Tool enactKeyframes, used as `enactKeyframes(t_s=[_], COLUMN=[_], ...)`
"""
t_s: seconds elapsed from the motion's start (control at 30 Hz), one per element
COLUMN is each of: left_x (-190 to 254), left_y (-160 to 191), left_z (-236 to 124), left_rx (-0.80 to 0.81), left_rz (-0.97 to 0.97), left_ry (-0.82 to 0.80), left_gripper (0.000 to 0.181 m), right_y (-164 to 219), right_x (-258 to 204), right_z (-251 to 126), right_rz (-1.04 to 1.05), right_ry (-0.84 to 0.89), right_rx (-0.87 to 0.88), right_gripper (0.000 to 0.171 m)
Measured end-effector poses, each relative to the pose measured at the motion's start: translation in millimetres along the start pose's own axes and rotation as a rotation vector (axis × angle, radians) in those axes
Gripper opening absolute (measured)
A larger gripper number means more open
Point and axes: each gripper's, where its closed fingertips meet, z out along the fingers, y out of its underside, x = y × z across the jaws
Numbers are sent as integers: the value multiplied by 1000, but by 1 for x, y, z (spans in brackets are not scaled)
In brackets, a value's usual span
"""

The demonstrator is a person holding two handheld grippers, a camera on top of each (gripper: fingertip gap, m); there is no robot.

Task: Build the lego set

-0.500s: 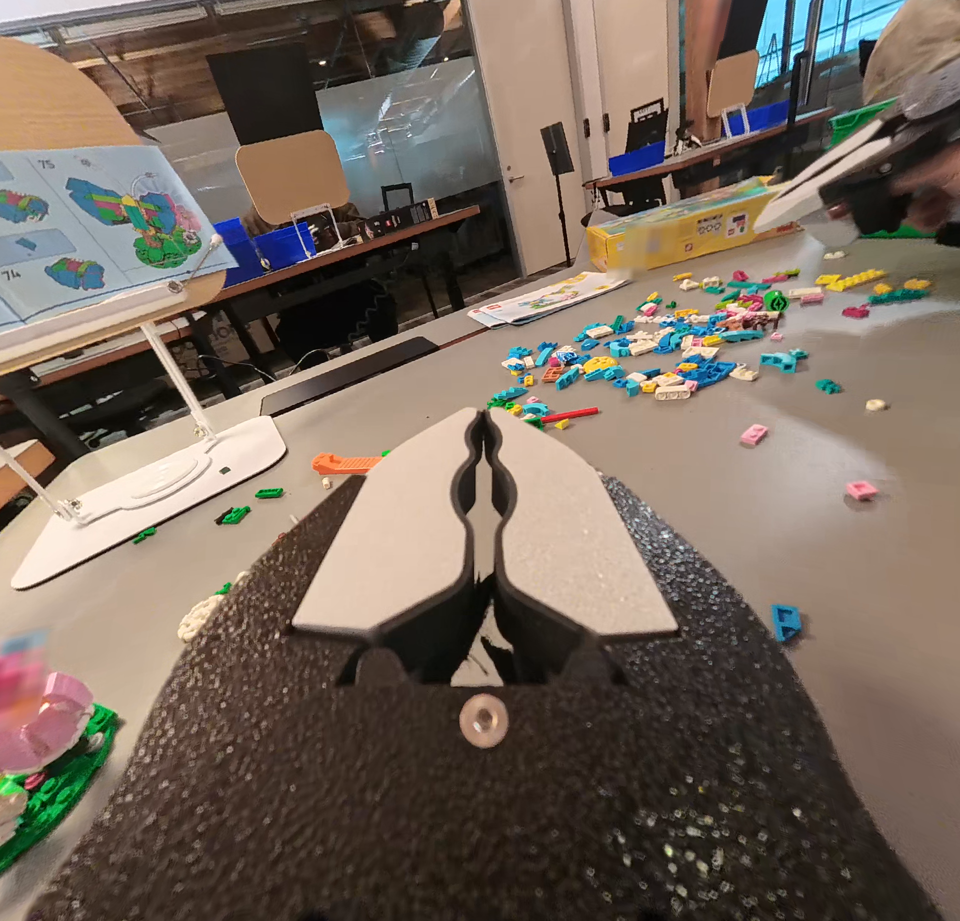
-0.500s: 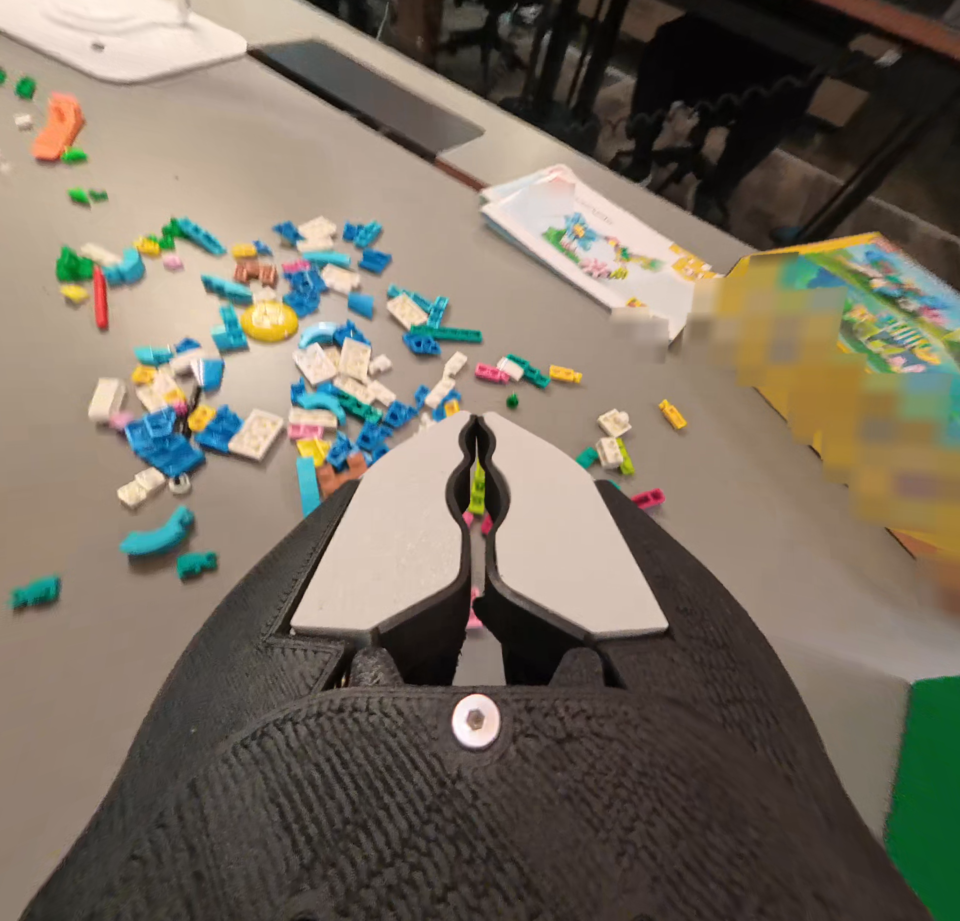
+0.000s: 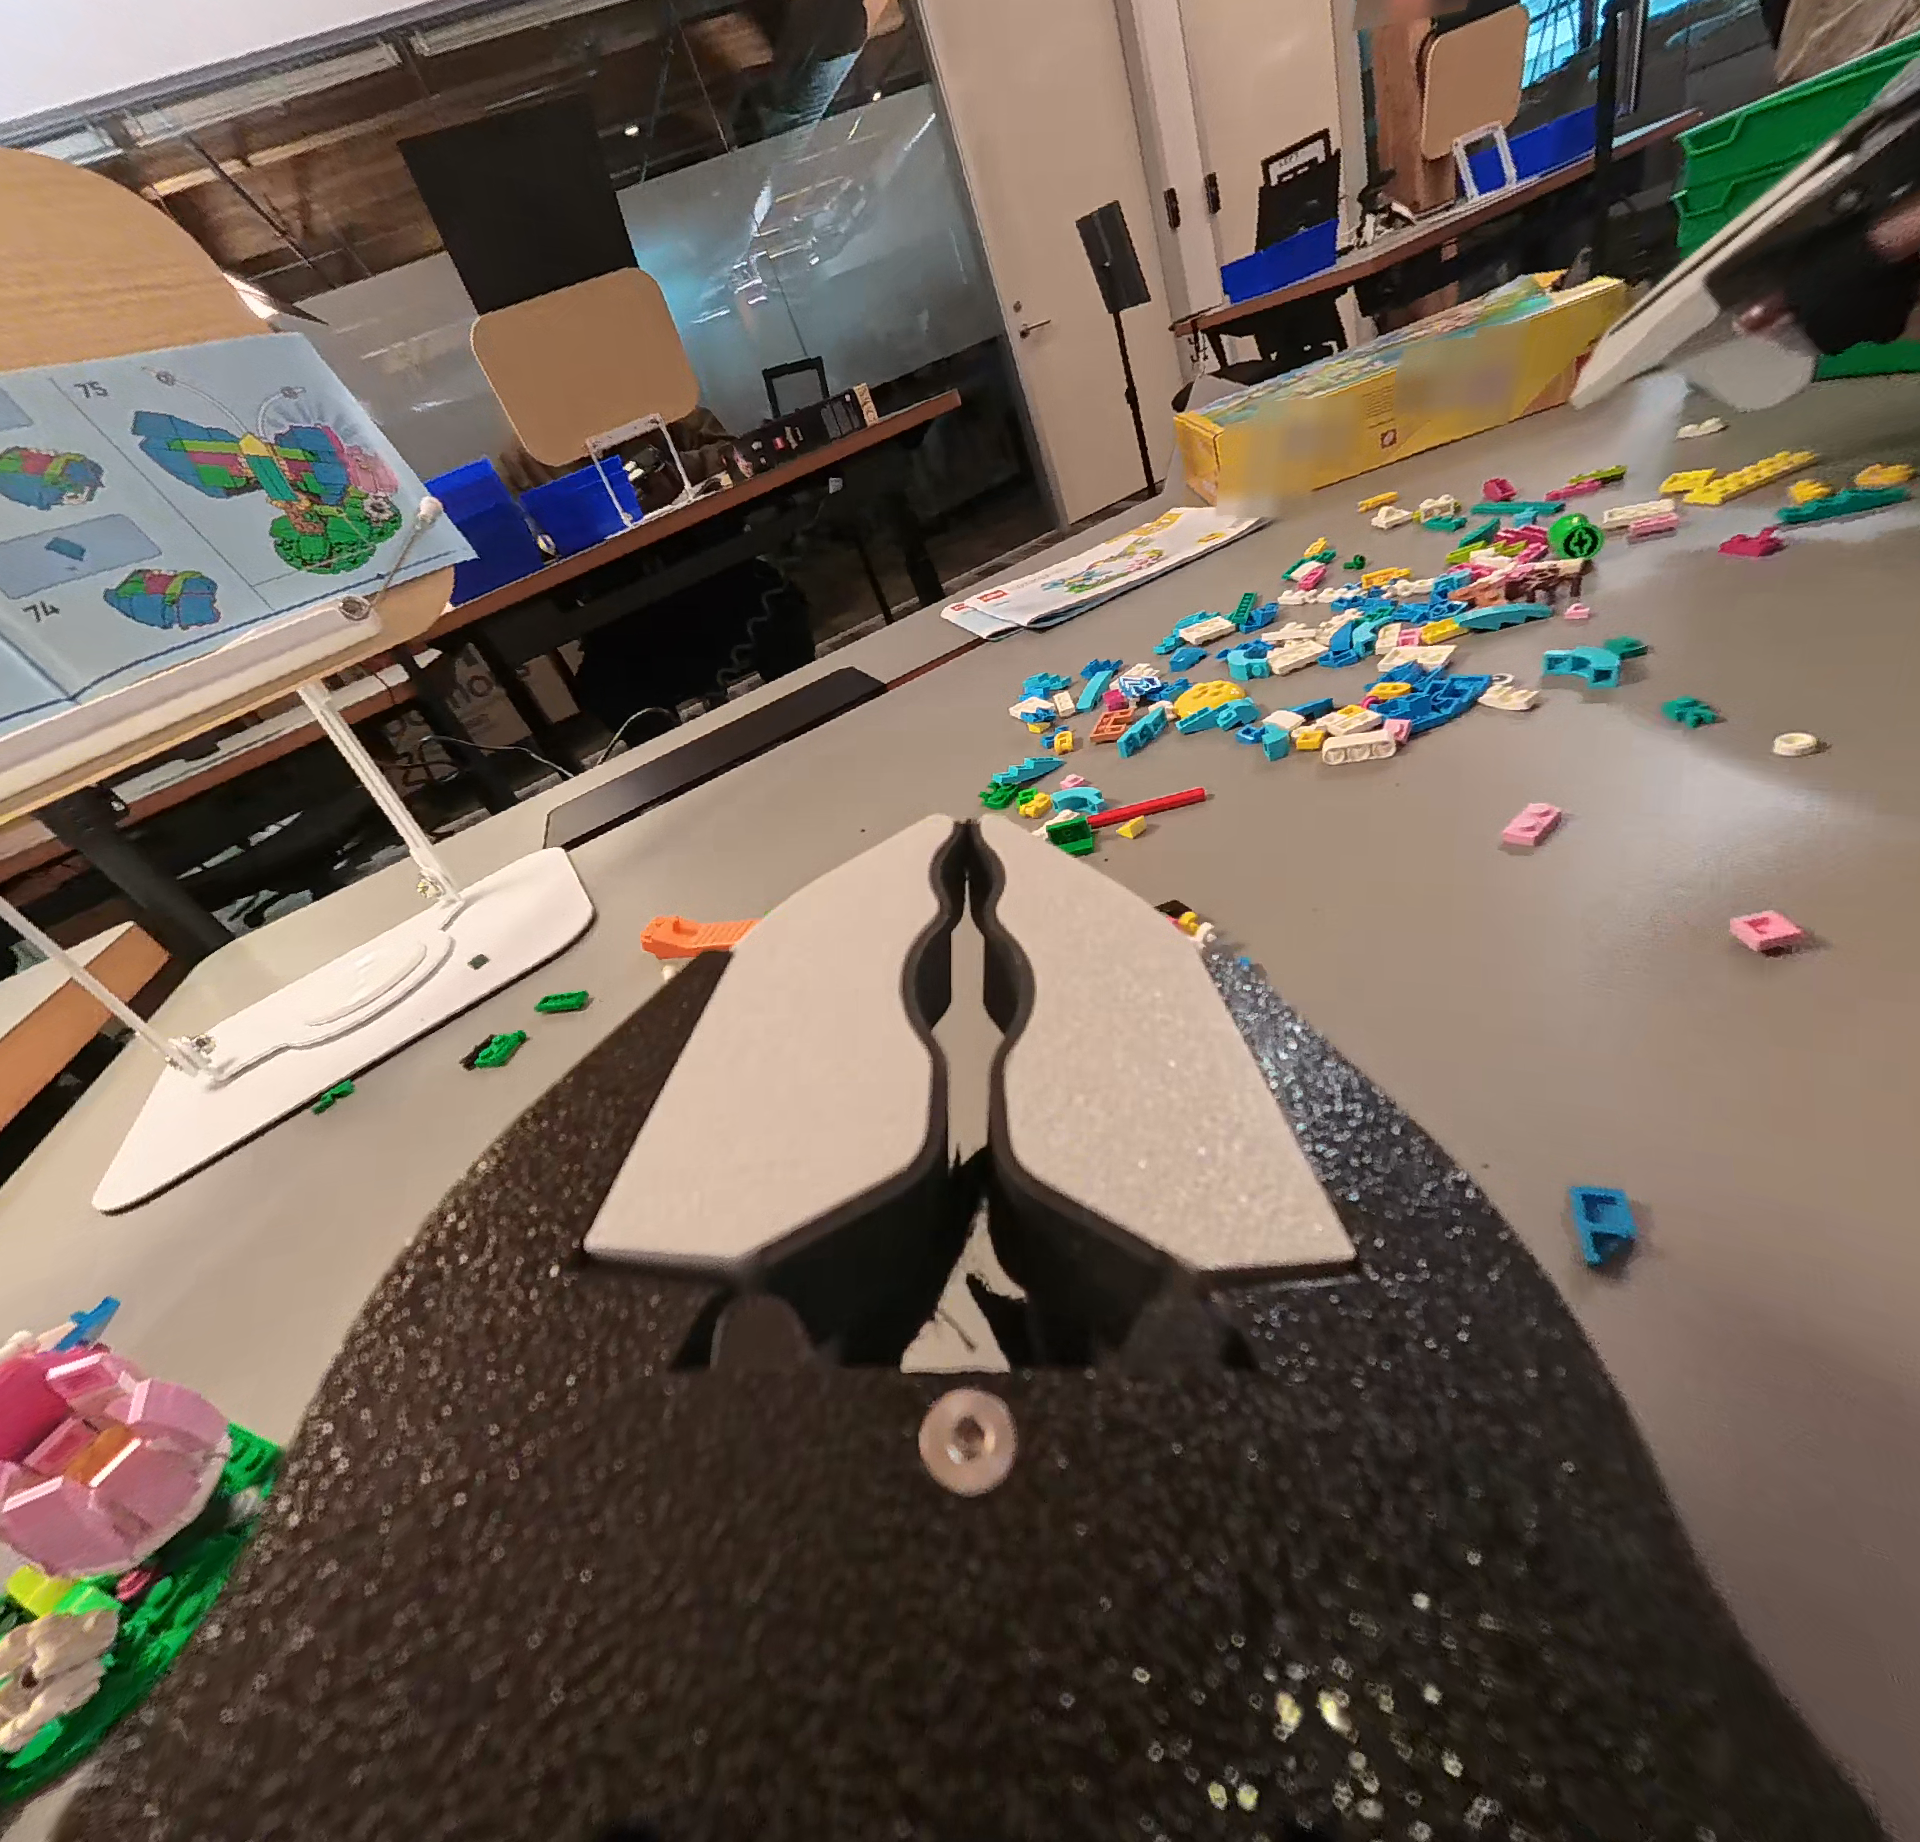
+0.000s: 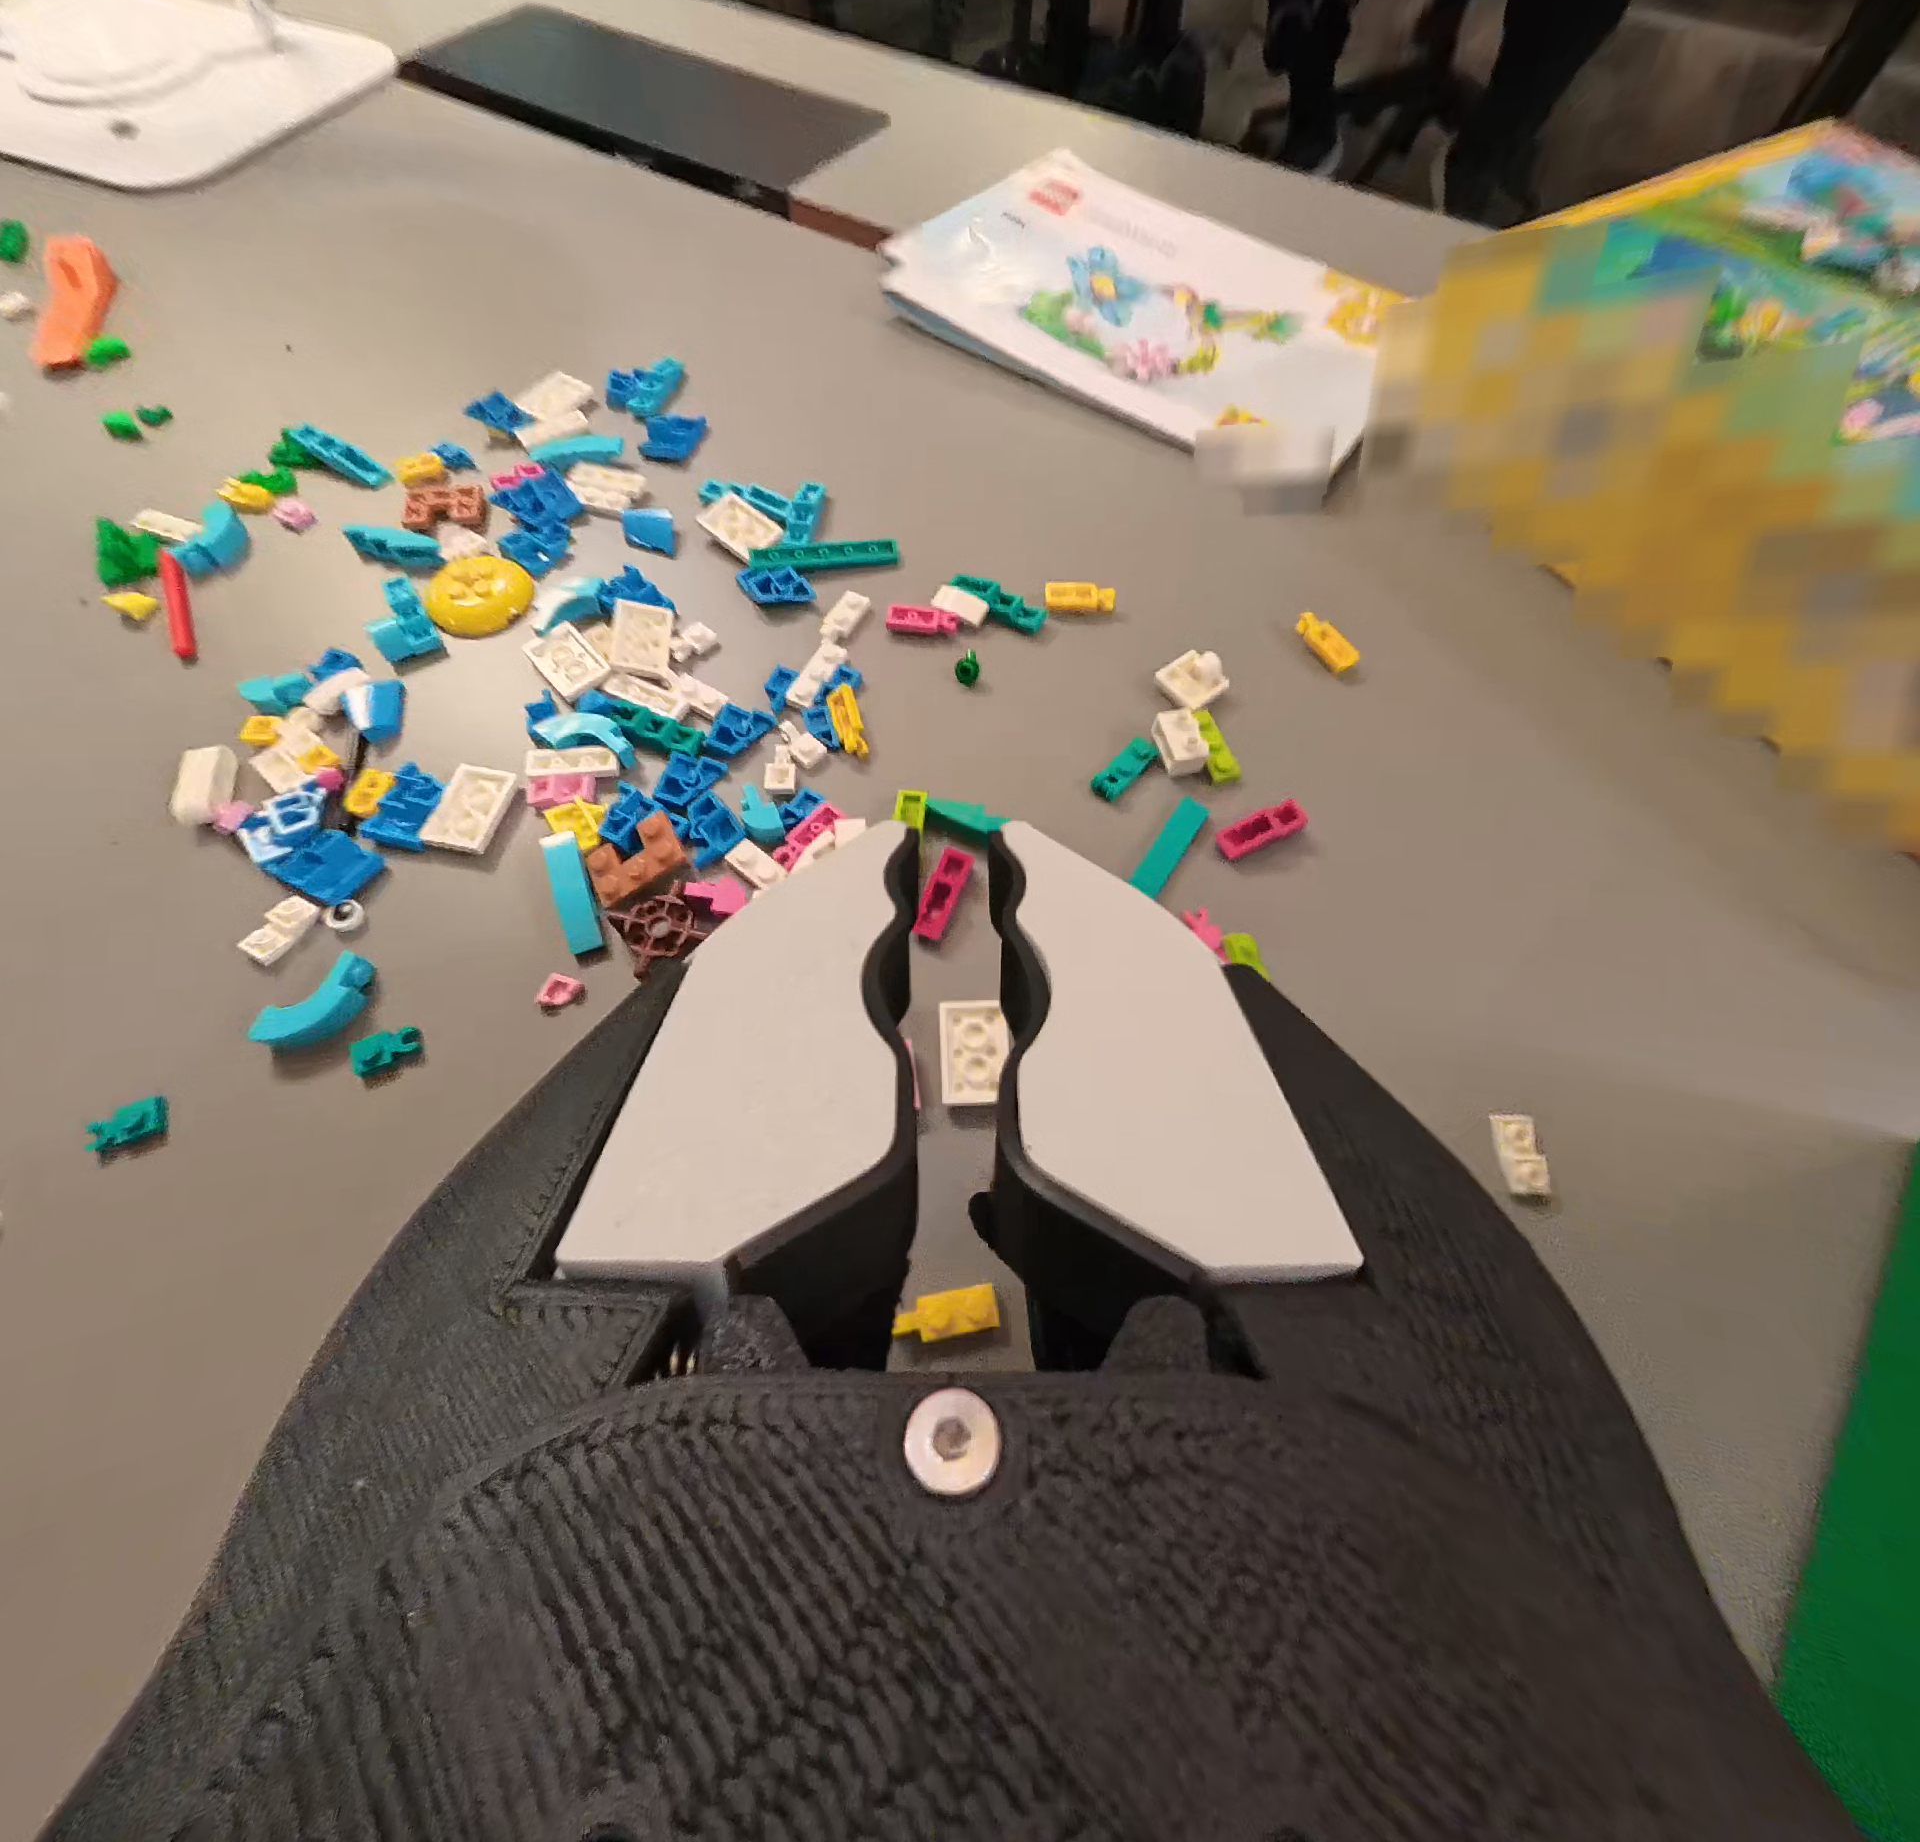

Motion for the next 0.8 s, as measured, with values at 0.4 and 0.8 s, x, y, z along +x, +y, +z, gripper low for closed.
enactKeyframes(t_s=[0.4, 0.8], left_x=[-3, 2], left_y=[-2, 0], left_z=[-1, 1], left_rx=[15, 0], left_rz=[6, 43], left_ry=[-21, -10], left_gripper=[0, 0], right_y=[26, 36], right_x=[1, -1], right_z=[25, 40], right_rz=[125, 112], right_ry=[62, 121], right_rx=[-159, -244], right_gripper=[14, 14])
